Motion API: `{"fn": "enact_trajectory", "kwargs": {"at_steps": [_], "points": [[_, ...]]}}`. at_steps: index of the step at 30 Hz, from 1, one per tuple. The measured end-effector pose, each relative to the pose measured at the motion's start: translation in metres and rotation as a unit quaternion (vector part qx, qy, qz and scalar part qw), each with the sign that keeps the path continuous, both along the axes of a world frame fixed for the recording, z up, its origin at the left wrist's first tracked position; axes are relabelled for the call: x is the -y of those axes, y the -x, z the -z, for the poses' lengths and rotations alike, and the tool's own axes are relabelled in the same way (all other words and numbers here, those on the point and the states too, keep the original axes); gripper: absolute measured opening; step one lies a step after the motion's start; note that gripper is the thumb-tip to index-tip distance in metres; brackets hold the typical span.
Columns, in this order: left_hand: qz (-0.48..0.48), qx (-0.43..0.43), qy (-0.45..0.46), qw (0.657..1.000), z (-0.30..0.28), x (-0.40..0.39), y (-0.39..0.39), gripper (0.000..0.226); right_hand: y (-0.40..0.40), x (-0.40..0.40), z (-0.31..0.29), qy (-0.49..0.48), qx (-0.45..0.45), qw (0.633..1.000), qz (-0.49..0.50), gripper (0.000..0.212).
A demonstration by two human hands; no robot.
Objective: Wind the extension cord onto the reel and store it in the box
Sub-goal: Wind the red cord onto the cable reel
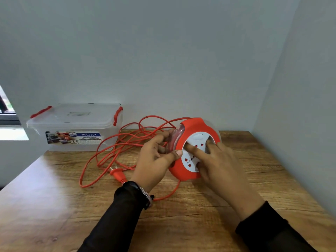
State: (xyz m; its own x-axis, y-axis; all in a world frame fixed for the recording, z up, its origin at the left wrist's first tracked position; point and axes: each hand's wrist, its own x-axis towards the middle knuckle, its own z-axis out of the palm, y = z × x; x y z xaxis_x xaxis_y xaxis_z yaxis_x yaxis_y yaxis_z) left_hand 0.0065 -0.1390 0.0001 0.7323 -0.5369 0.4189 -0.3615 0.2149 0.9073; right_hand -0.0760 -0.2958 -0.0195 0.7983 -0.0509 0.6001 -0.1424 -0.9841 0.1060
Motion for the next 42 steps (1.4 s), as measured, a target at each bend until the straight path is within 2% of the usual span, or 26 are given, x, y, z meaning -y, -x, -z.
{"fn": "enact_trajectory", "kwargs": {"at_steps": [3, 6, 10, 15, 18, 21, 25, 27, 29, 30, 31, 33, 34, 35, 37, 38, 40, 42], "points": [[-0.003, 0.018, 0.011, 1.000, 0.000, 0.004, 0.006, 0.045, 0.004, -0.002, -0.007, -0.042, 0.044, 0.998, 0.022, 0.063], [-0.016, 0.008, 0.028, 0.999, 0.005, 0.010, 0.009, 0.047, 0.009, -0.006, -0.010, -0.151, 0.096, 0.983, 0.047, 0.065], [-0.047, 0.003, 0.046, 0.998, 0.014, 0.017, 0.011, 0.047, 0.008, -0.010, -0.007, -0.306, 0.082, 0.948, 0.033, 0.070], [-0.040, -0.020, 0.046, 0.998, 0.017, 0.019, 0.012, 0.048, 0.003, -0.011, -0.002, -0.453, 0.068, 0.889, 0.003, 0.067], [-0.044, -0.039, 0.052, 0.997, 0.020, 0.022, 0.010, 0.049, 0.002, -0.015, -0.006, -0.560, 0.057, 0.827, -0.008, 0.068], [-0.037, -0.067, 0.061, 0.995, 0.024, 0.024, 0.011, 0.048, -0.001, -0.015, -0.010, -0.674, 0.051, 0.736, -0.014, 0.069], [-0.037, -0.068, 0.065, 0.995, 0.027, 0.027, 0.010, 0.050, -0.001, -0.012, -0.013, -0.792, 0.047, 0.603, -0.088, 0.029], [-0.042, -0.069, 0.069, 0.994, 0.027, 0.027, 0.010, 0.050, -0.001, -0.013, -0.013, -0.837, 0.050, 0.528, -0.137, 0.022], [-0.045, -0.067, 0.073, 0.994, 0.028, 0.027, 0.010, 0.050, 0.001, -0.014, -0.016, -0.856, 0.043, 0.489, -0.163, 0.021], [-0.046, -0.067, 0.071, 0.994, 0.027, 0.026, 0.010, 0.050, 0.002, -0.014, -0.018, -0.853, 0.029, 0.494, -0.164, 0.022], [-0.045, -0.072, 0.071, 0.994, 0.025, 0.025, 0.009, 0.049, 0.003, -0.013, -0.021, -0.842, 0.011, 0.516, -0.155, 0.024], [-0.051, -0.096, 0.079, 0.991, 0.020, 0.020, 0.005, 0.047, 0.005, -0.009, -0.024, -0.796, -0.022, 0.595, -0.110, 0.026], [-0.053, -0.112, 0.084, 0.989, 0.016, 0.016, 0.001, 0.046, 0.005, -0.006, -0.024, -0.755, -0.025, 0.650, -0.080, 0.022], [-0.052, -0.128, 0.091, 0.986, 0.013, 0.013, -0.003, 0.045, 0.006, -0.003, -0.023, -0.688, -0.013, 0.724, -0.048, 0.018], [-0.054, -0.136, 0.101, 0.984, 0.009, 0.005, -0.011, 0.044, 0.009, 0.003, -0.018, -0.452, 0.051, 0.891, -0.002, 0.015], [-0.057, -0.128, 0.096, 0.985, 0.006, 0.001, -0.014, 0.044, 0.011, 0.002, -0.018, -0.335, 0.068, 0.940, -0.013, 0.019], [-0.052, -0.106, 0.071, 0.990, 0.004, -0.006, -0.018, 0.041, 0.012, -0.001, -0.016, -0.206, 0.034, 0.975, -0.073, 0.033], [-0.035, -0.090, 0.041, 0.994, 0.003, -0.011, -0.020, 0.040, 0.013, -0.007, -0.015, -0.168, -0.046, 0.979, -0.108, 0.043]]}}
